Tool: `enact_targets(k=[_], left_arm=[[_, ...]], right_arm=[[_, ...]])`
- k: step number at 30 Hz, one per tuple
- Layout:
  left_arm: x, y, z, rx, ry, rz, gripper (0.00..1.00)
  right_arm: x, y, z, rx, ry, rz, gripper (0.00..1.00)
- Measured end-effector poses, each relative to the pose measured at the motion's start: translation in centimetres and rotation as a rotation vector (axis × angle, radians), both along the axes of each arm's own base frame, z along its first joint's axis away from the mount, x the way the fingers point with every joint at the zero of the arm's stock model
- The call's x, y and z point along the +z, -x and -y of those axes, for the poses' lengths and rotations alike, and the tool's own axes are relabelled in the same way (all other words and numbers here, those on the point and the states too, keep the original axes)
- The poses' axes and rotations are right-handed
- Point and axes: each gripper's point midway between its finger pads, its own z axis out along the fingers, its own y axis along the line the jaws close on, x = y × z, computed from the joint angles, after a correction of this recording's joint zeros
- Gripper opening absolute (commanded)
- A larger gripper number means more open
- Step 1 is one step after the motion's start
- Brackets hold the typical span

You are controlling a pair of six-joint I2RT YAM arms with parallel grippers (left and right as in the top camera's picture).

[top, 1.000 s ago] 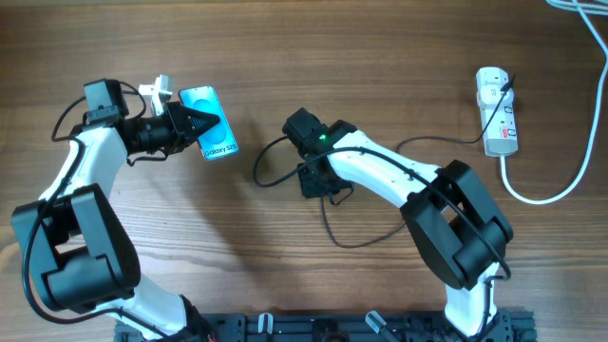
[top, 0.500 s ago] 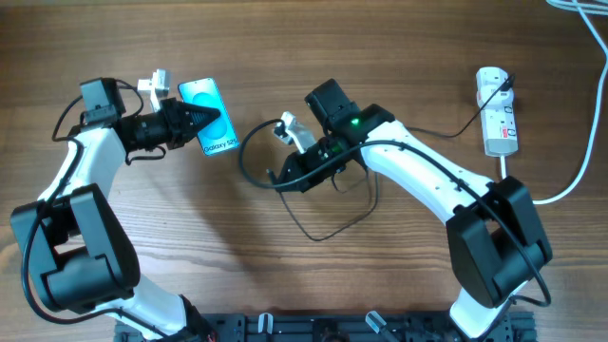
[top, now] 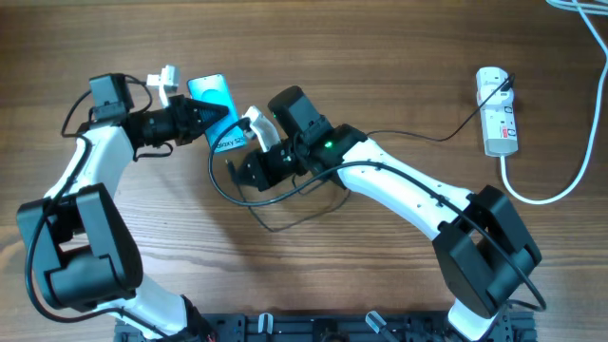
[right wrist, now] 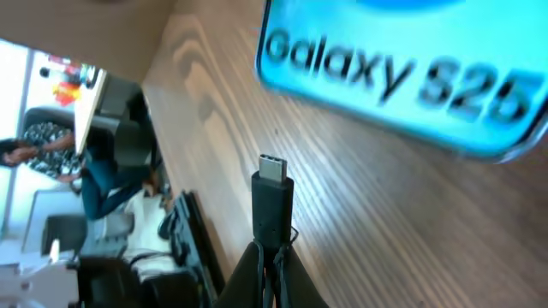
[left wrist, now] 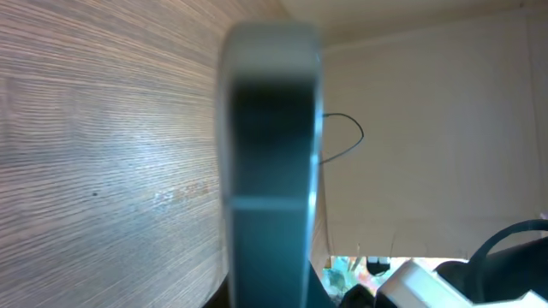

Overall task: Plug charger to phone and switch on socket
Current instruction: 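Grasp the USB-C cable end with the right gripper, bring toward phone, then align the cable plug with the phone's bottom port using the right gripper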

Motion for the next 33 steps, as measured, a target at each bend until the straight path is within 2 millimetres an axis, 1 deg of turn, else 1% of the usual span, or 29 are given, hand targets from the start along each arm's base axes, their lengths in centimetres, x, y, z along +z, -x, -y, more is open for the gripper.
enact_targets(k=[3,9,11,14,16,21,28,33], left_arm=[[0.0,0.0,0.2,-0.005,0.001,0.001,0.04],[0.1,0.1,0.2,-0.006,0.003,0.001,0.04],[0.1,0.1,0.2,-0.006,0.003,0.001,0.04],[0.1,0.1,0.2,-0.006,0.003,0.001,0.04],[0.1,0.1,0.2,-0.006,0.003,0.001,0.04],[0.1,0.0,0.2,-0.006,0.003,0.001,0.04],[0.1,0.1,0.2,-0.006,0.003,0.001,0.04],[0.1,0.0,0.2,-0.006,0.003,0.001,0.04]], right_arm=[[-0.4,-1.0,0.2,-0.06,0.032,0.015,0.04],[-0.5,-1.6,0.2,-0.082,0.039,0.042,0.04],[-0.4,-1.5,0.0,-0.073,0.036,0.056,0.04],[-0.2,-0.5,-1.1,-0.035,0.022,0.093,0.04],[-0.3,-0.1,-1.4,-0.023,0.027,0.1,0.04],[-0.7,0.0,-1.2,-0.026,0.047,0.095,0.04],[-1.9,0.8,-0.2,0.0,0.106,0.079,0.05],[-1.9,0.8,-0.1,0.01,0.108,0.091,0.04]])
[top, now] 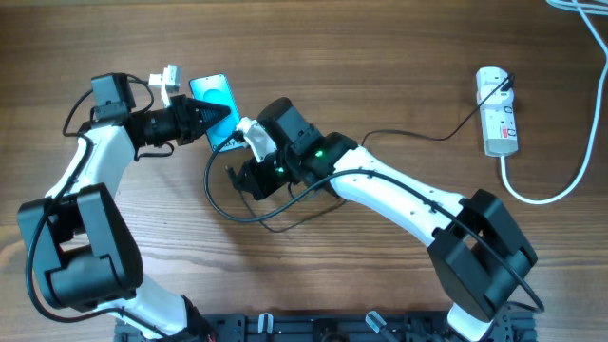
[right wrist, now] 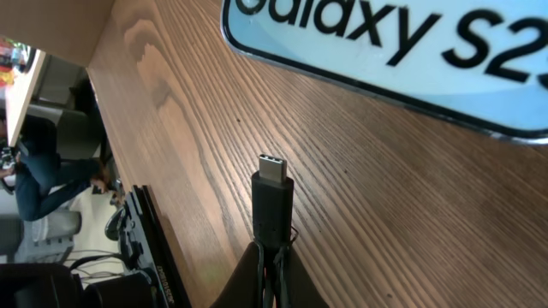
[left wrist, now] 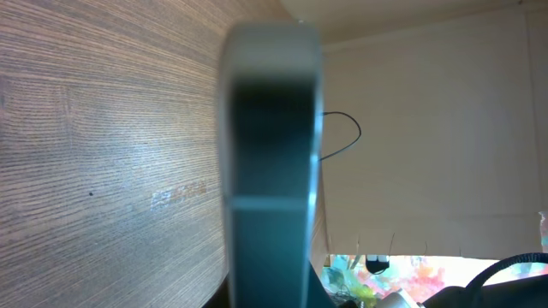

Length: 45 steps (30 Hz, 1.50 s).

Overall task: Plug charger to phone and switch on socket
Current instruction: 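Align the cable plug with the phone's bottom port using the right gripper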

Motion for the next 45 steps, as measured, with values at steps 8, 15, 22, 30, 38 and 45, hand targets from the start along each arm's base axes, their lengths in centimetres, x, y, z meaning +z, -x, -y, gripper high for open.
enact_targets(k=[8,15,22,30,38,45], left_arm=[[0.0,0.0,0.0,0.0,0.0,0.0,0.04],[0.0,0.0,0.0,0.0,0.0,0.0,0.04],[0.1,0.1,0.1,-0.004,0.008,0.001,0.04],[0.8,0.3,0.3,-0.023,0.045,0.01,0.04],[1.3,0.5,0.6,-0.039,0.076,0.018,0.04],[0.8,0.3,0.4,-0.023,0.048,0.007,0.04]], right_arm=[[0.1,-0.7,0.3,0.041,-0.007,0.07,0.04],[0.6,-2.0,1.5,0.027,-0.043,0.041,0.04],[1.1,-1.1,1.1,0.067,-0.08,0.009,0.04],[1.5,-1.3,0.8,0.075,-0.103,0.027,0.04],[1.4,-1.8,0.8,0.053,-0.092,0.047,0.04],[0.4,-1.3,1.7,0.016,-0.033,-0.024,0.04]])
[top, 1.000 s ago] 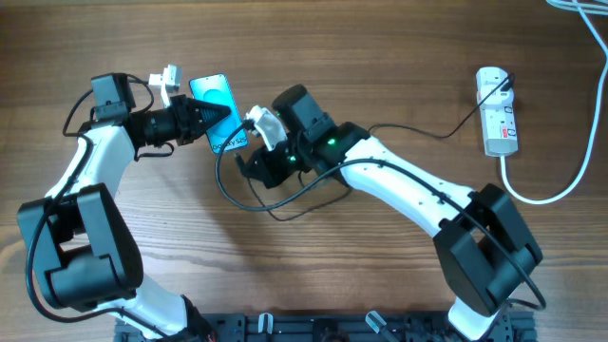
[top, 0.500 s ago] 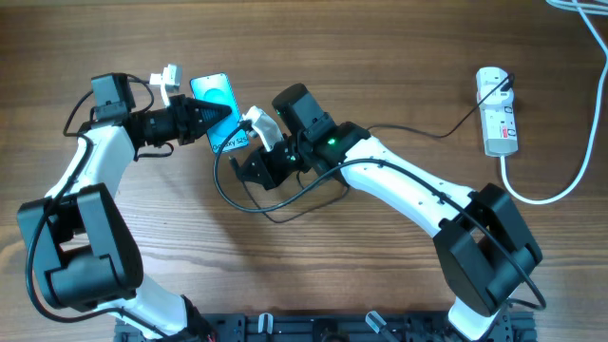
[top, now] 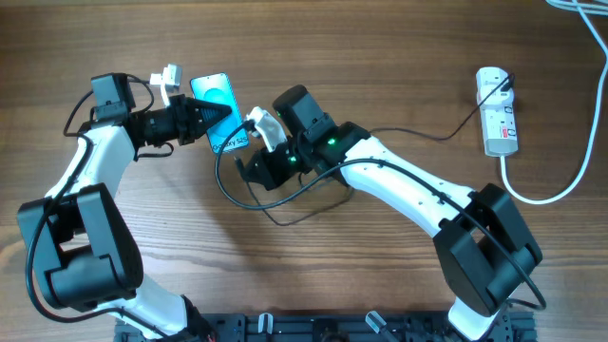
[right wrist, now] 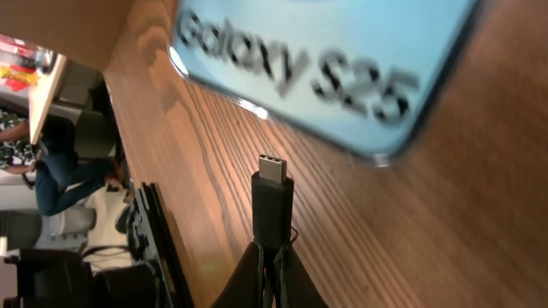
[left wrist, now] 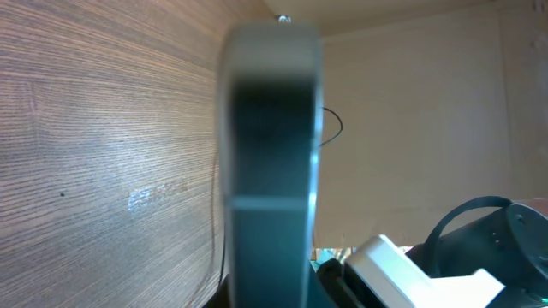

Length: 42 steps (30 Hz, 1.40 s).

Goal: Plug charger to phone and switch on socket

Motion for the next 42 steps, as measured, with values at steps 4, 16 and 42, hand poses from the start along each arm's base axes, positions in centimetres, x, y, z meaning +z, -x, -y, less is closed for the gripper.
enact_targets(k=[4,16,42], left_arm=[[-0.1,0.0,0.0,0.004,-0.005,-0.004,0.04],[-0.7,-0.3,-0.3,0.033,-0.028,-0.048,0.04],[-1.6,-0.6,0.3,0.041,-0.08,-0.065,0.04]], right_arm=[[-0.1,-0.1,0.1,-0.013,0.011,-0.006,0.04],[-0.5,-0.4,0.1,-0.053,0.04,0.002,0.04],[-0.4,-1.5,-0.7,-0.132,0.119,0.116,0.04]])
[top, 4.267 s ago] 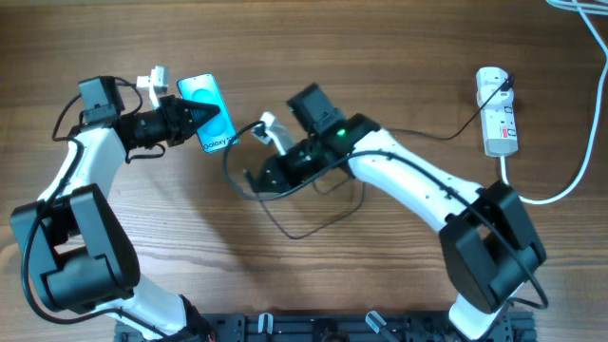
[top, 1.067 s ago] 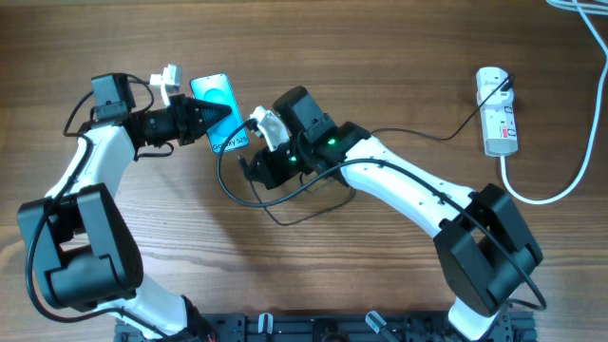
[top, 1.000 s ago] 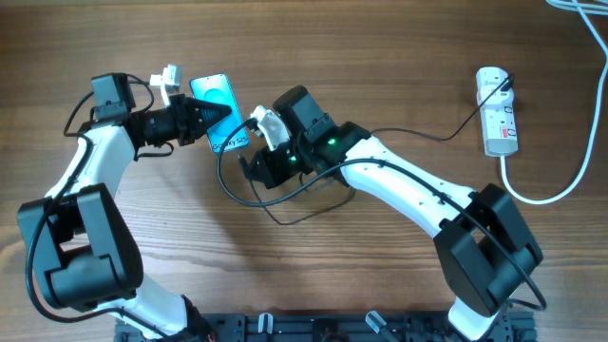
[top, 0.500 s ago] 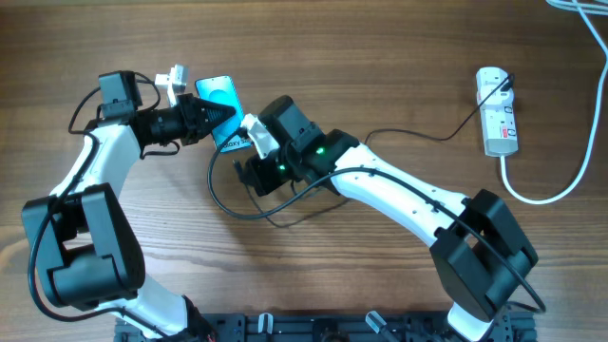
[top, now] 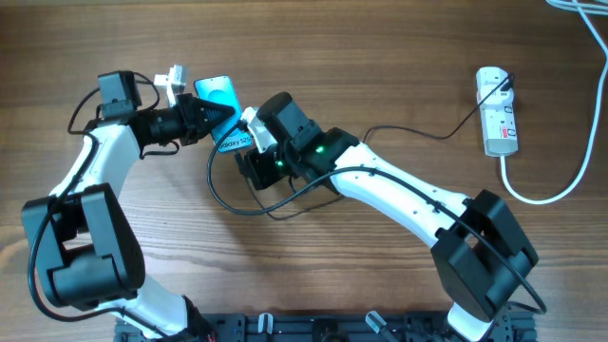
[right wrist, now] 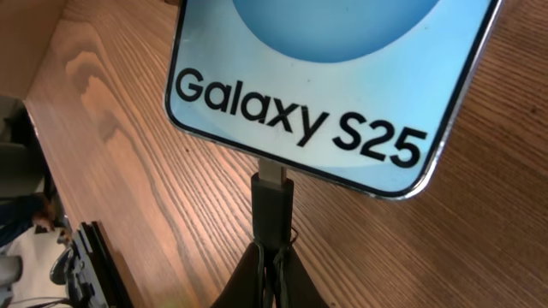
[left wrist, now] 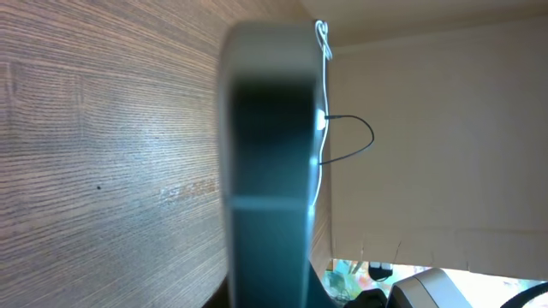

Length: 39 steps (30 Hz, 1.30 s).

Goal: Plug charger to phone and switch on socket

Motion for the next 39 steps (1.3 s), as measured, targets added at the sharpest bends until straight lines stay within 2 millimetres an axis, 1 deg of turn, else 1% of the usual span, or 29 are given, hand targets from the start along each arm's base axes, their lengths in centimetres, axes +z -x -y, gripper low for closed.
enact_targets(k=[12,21,39], left_arm=[[0.0,-0.1,0.0,0.006,-0.001,-0.008,0.04],[0.0,-0.2,-0.1,0.007,-0.001,-0.003,0.04],[0.5,-0.5,-0.2,0.007,0.002,0.02,0.04]], right_arm=[[-0.1,-0.2,0.1,-0.02,0.006,0.001,0.04],[0.2,-0.3,-0.2,-0.1,-0.022,-0.069,0.04],[1.0,-0.9,-0.6,-0.104,-0.078,-0.082,0.04]])
